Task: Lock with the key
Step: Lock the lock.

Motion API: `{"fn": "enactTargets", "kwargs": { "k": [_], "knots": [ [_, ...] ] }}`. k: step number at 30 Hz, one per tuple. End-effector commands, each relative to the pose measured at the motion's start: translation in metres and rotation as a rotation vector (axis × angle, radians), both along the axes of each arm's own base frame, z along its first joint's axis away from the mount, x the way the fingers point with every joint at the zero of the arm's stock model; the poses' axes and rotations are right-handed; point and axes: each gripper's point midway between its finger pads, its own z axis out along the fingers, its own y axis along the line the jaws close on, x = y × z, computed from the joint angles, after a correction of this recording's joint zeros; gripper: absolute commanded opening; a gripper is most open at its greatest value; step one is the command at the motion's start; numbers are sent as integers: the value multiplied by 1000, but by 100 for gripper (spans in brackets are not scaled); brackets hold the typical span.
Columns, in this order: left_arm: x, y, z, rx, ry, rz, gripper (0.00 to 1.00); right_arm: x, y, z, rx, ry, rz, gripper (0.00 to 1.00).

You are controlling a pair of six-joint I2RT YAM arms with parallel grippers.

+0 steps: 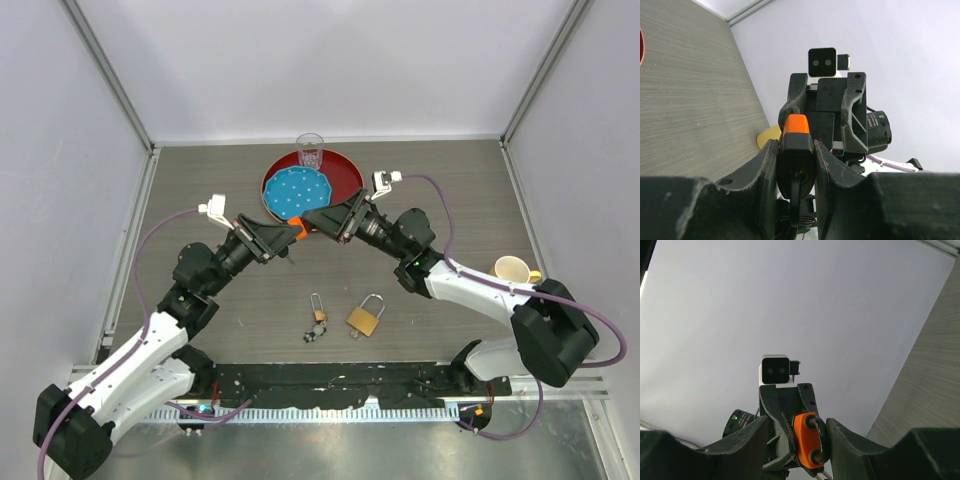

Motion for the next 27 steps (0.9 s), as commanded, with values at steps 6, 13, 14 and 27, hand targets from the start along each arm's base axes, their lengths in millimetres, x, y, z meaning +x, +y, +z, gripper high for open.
{"fn": "enactTargets", "kwargs": {
  "k": [6, 13, 14, 27],
  "knots": [
    [-3, 7, 39, -93, -107, 25, 0, -5, 12, 42, 115, -73, 9, 33],
    [-4, 4, 38, -91, -106, 10, 0, -1, 12, 39, 112, -51, -23, 2],
    [-5, 4, 39, -90, -109, 7, 0, 0, 11, 38, 109, -50, -30, 2],
    [-11, 26, 11, 191, -48, 91, 78, -1, 3, 40, -40, -136, -35, 2]
  ]
}}
